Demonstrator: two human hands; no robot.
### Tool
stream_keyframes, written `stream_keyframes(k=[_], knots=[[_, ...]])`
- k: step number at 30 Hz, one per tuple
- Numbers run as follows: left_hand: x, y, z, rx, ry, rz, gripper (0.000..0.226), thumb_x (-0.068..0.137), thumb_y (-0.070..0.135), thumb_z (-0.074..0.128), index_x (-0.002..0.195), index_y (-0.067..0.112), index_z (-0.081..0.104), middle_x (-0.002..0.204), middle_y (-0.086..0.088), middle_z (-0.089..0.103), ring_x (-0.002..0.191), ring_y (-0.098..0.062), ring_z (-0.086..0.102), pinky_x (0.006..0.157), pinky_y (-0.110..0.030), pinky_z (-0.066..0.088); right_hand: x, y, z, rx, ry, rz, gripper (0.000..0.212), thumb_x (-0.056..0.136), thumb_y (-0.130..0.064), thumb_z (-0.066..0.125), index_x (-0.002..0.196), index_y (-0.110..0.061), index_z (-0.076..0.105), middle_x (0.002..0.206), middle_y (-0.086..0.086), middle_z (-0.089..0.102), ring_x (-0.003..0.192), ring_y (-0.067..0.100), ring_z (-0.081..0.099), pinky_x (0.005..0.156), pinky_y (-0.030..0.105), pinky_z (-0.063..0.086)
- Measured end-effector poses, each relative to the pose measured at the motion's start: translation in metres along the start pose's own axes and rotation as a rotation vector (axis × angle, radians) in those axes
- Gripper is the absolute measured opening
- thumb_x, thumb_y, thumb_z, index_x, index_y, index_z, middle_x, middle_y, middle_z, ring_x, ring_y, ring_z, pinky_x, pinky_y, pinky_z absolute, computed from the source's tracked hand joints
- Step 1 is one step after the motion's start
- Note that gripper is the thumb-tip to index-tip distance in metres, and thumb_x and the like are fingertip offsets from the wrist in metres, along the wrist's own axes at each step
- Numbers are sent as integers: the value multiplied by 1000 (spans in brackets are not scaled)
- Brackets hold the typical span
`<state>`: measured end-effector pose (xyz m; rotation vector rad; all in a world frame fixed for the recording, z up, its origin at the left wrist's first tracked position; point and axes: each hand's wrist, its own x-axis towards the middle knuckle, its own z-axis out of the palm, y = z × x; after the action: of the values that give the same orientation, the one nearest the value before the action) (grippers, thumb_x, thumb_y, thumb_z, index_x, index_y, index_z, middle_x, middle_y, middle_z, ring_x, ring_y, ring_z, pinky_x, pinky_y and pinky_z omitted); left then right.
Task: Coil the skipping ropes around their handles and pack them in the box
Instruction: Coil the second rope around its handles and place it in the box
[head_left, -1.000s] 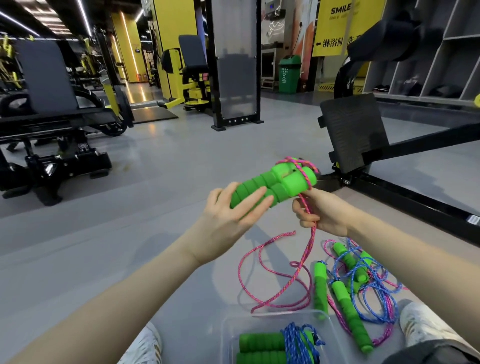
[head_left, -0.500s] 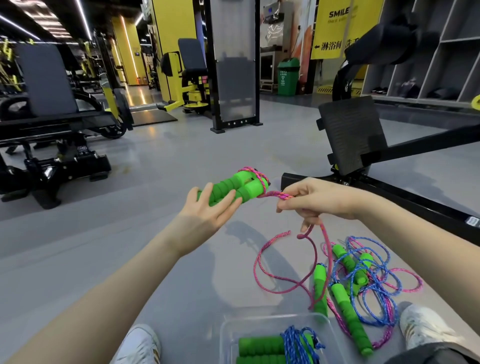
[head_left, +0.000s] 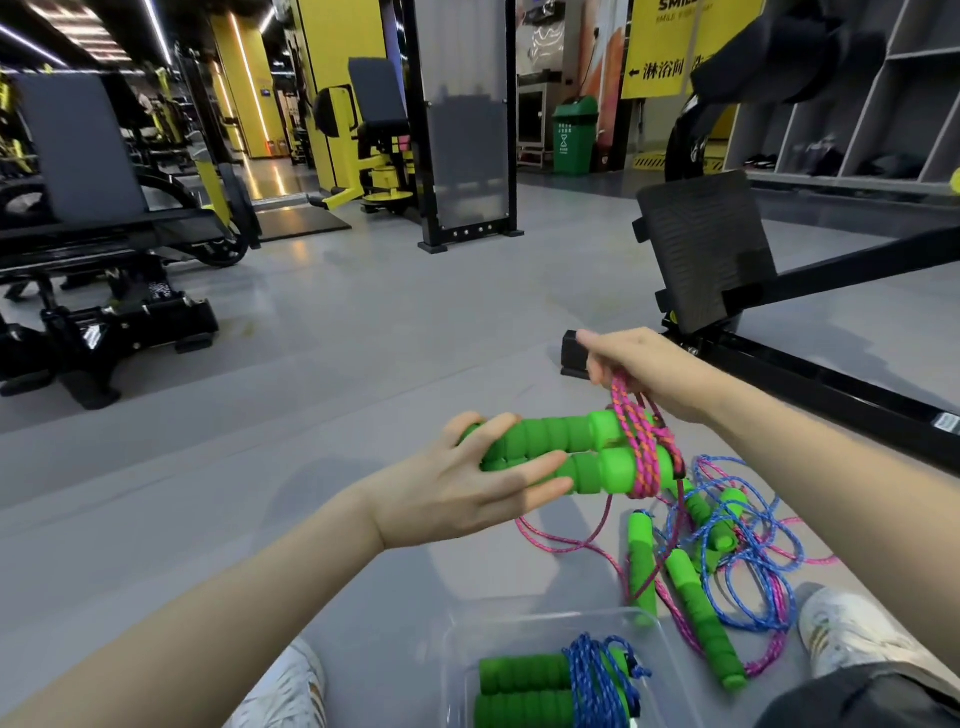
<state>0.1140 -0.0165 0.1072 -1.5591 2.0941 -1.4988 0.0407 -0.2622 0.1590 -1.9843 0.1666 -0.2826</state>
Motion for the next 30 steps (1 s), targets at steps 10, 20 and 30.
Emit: stream_keyframes(k=[10,20,30], knots=[[11,-18,9,129,14,-321,42,96,2,30,134,16,43,136,-2,43,102,-39,50,72,-39,45,-17,24,19,695,-251,233,28,85,-35,53,69,-13,55,43,1,42,28,7,24,40,21,26],[-17,-33,15,225,-225,-392,50,96,-3,15,129,8,52,121,-10,63,87,-43,61,65,-40,47,-25,-9,30,67,-349,261,9,95,-14,45,95,-9,54,43,0,39,36,16,47,76,48,53],[-35,-21,15,134,-366,-112,51,95,-1,10,131,11,44,124,-6,58,90,-41,59,65,-41,49,-20,-47,17,-701,-116,-173,26,83,-7,51,70,-22,67,52,-3,43,47,7,36,49,22,30]])
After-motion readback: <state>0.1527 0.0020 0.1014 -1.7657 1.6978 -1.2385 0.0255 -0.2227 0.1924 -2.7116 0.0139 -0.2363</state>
